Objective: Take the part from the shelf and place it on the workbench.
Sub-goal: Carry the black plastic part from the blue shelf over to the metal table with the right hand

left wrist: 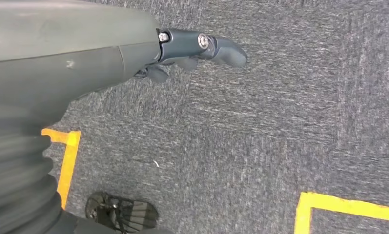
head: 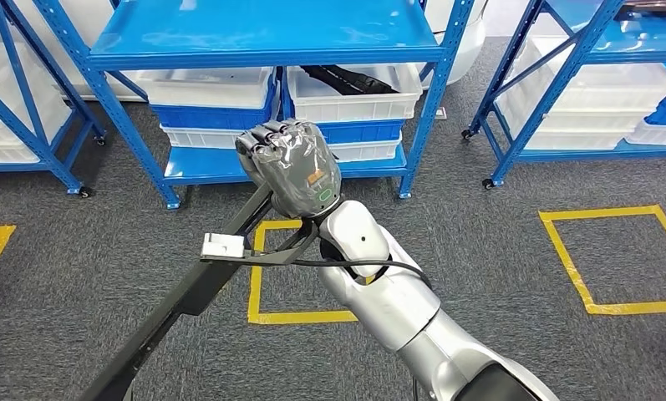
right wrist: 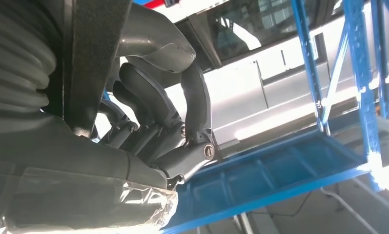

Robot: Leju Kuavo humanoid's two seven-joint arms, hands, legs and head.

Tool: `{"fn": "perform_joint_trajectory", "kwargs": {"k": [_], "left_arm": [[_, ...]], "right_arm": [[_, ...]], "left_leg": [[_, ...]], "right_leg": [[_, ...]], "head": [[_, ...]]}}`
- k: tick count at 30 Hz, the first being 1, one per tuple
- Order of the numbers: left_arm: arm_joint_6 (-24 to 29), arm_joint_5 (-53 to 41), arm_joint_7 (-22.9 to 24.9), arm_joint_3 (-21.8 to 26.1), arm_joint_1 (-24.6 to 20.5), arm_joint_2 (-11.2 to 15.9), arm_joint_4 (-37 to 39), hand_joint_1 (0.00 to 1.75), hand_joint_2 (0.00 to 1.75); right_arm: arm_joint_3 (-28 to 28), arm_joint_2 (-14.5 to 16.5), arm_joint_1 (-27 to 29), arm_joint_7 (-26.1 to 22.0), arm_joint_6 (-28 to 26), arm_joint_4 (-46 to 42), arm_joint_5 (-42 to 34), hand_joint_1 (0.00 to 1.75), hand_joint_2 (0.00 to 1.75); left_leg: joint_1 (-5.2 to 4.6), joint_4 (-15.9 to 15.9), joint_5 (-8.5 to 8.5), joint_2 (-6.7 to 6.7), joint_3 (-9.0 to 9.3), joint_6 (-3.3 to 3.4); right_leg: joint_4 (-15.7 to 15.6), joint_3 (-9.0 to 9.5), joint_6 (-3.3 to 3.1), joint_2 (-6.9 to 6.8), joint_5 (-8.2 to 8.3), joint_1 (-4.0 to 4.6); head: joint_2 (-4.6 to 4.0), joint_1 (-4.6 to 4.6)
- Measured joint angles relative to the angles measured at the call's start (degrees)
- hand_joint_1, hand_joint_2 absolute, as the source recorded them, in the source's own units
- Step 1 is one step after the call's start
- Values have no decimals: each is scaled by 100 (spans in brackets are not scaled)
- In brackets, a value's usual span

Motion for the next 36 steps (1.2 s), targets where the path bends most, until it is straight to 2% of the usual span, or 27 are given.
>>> {"fn": "perform_joint_trajectory", "kwargs": {"k": [2, 3, 5, 6, 8, 9, 10, 12, 13, 14, 16, 17, 18, 19, 20, 21, 22, 23, 24, 25, 27, 28, 29, 30, 33, 34, 36], "left_arm": [[3, 2, 3, 1, 6, -5, 1, 0, 175], [5, 4, 3, 2, 3, -10, 1, 0, 175], [9, 8, -1, 5, -2, -16, -1, 0, 175], [10, 8, -2, 9, -3, -16, -1, 0, 175], [11, 8, -3, 14, -2, -16, -1, 0, 175], [10, 6, -2, 15, -2, -17, -1, 0, 175], [11, 3, 1, 16, -2, -18, -1, 0, 175], [15, -7, 9, 17, -5, -19, -1, 0, 175], [16, -12, 12, 17, -7, -19, -1, 0, 175], [17, -21, 15, 17, -9, -19, -1, 0, 175], [17, -44, 22, 17, -10, -21, -1, 0, 175], [17, -54, 26, 17, -8, -22, -1, 0, 175], [17, -62, 29, 17, -5, -24, 0, 0, 175], [17, -67, 31, 16, -2, -26, 1, 0, 175], [17, -73, 33, 16, 0, -27, 1, 0, 175], [17, -81, 34, 15, 0, -26, 1, 0, 175], [16, -88, 36, 15, 0, -25, 1, 0, 175], [16, -95, 37, 15, 0, -22, 1, 0, 175], [14, -101, 38, 15, 0, -20, 1, 0, 175], [13, -106, 38, 15, -1, -19, 1, 0, 175], [11, -115, 38, 15, -9, -17, 0, 0, 175], [11, -119, 39, 15, -19, -17, -1, 0, 175], [11, -122, 40, 15, -27, -17, -1, 0, 175], [11, -124, 42, 15, -33, -17, -1, 0, 175], [10, -131, 46, 15, -34, -21, 0, 0, 175], [9, -133, 47, 16, -38, -25, 0, 0, 175], [8, -145, 47, 17, -48, -27, -1, 0, 175]], "right_arm": [[-1, -3, 1, -4, 15, -1, 3, 175, 175], [-1, -5, 0, -5, 24, 0, 4, 175, 175], [-2, -11, -8, -7, 33, 2, 4, 175, 175], [-2, -15, -10, -8, 34, 3, 4, 175, 175], [-1, -27, -11, -11, 34, 11, 4, 175, 175], [-1, -33, -11, -12, 34, 16, 3, 175, 175], [-1, -37, -13, -13, 34, 21, 3, 175, 175], [-2, -33, -41, -13, 33, 23, -1, 175, 175], [-2, -29, -66, -13, 32, 23, -6, 175, 175], [-3, -27, -93, -13, 28, 24, -20, 175, 175], [-10, -28, -120, -19, 22, 29, -76, 175, 175], [-17, -31, -122, -29, 19, 33, -114, 175, 175], [-23, -27, -123, -40, 16, 37, -148, 175, 175], [-29, -22, -126, -53, 13, 39, -176, 175, 175], [-33, -17, -127, -63, 10, 41, -199, 175, 175], [-35, -13, -125, -72, 10, 44, -221, 175, 175], [-37, -12, -116, -84, 15, 48, -251, 175, 175], [-40, -13, -102, -94, 22, 53, -283, 175, 175], [-43, -14, -86, -103, 29, 59, -316, 175, 175], [-48, -16, -71, -111, 34, 63, -347, 175, 175], [-62, -17, -56, -120, 39, 66, -391, 175, 175], [-74, -17, -57, -125, 40, 66, -408, 175, 175], [-87, -17, -56, -130, 43, 65, -421, 175, 175], [-96, -16, -54, -138, 45, 64, -430, 175, 175], [-109, -23, -42, -165, 87, 65, -474, 175, 175], [-114, -30, -40, -169, 110, 65, -495, 175, 175], [-129, -46, -37, -178, 140, 66, -530, 175, 175]], "left_leg": [[-37, -12, 72, 2, -49, 125], [-49, -25, 111, 8, -72, 189], [-47, -47, 189, 24, -138, 305], [-52, -46, 225, 30, -185, 342], [-61, -42, 304, 35, -288, 372], [-65, -41, 347, 34, -339, 370], [-68, -40, 388, 32, -386, 361], [-70, -39, 466, 26, -460, 327], [-77, -38, 503, 24, -490, 297], [-81, -40, 539, 25, -510, 262], [-81, -63, 609, 28, -524, 182], [-68, -77, 639, 29, -532, 143], [-56, -61, 612, 29, -556, 110], [-46, 37, 496, 30, -607, 84], [-38, 252, 295, 29, -690, 64], [-36, 574, 33, 30, -793, 48], [-34, 962, -224, 29, -901, 30], [-33, 1296, -403, 29, -970, 11], [-29, 1475, -489, 30, -963, -6], [-21, 1445, -479, 31, -852, -20], [1, 787, -278, 34, -333, -32], [-3, 418, -201, 30, -83, -21], [-14, 150, -152, 23, 82, 10], [-36, 22, -135, 15, 143, 55], [-83, -31, -7, 22, 67, 233], [-79, -55, 55, 36, 32, 296], [-62, -84, 177, 61, -81, 382]], "right_leg": [[-5, -39, 88, 1, 39, 12], [34, -84, 116, 3, 6, 3], [425, -283, 109, 6, -260, -19], [802, -439, 90, 8, -473, -28], [1535, -680, 90, 9, -826, -30], [1667, -669, 111, 9, -898, -28], [1548, -528, 141, 9, -883, -24], [745, 48, 173, 10, -725, -15], [353, 292, 161, 13, -646, 6], [82, 444, 130, 17, -592, 26], [-43, 465, 49, 27, -527, 77], [-60, 447, 1, 26, -480, 56], [-78, 441, -42, 23, -424, 33], [-95, 423, -101, 16, -357, 4], [-113, 393, -152, 8, -289, -28], [-111, 355, -188, 1, -236, -23], [-106, 297, -215, -4, -190, -14], [-102, 239, -217, -7, -148, -5], [-95, 184, -210, -9, -109, -1], [-85, 130, -197, -9, -75, -2], [-36, 40, -159, -7, -27, -12], [7, -8, -137, -7, -11, 4], [42, -50, -107, -8, 8, 17], [63, -82, -68, -9, 34, 33], [55, -150, 86, -2, 112, 44], [126, -205, 101, 4, 41, 42], [613, -409, 63, 13, -341, 24]], "head": [[0, 16], [0, 15], [0, 39], [0, 51], [0, 65], [0, 65], [0, 66], [0, 66], [0, 63], [0, 63], [0, 58], [0, 61], [0, 54], [0, 47], [0, 32], [0, 19], [0, 12], [0, 8], [0, 10], [0, 9], [0, 6], [0, 5], [0, 13], [0, 22], [0, 38], [0, 43], [0, 67]]}}
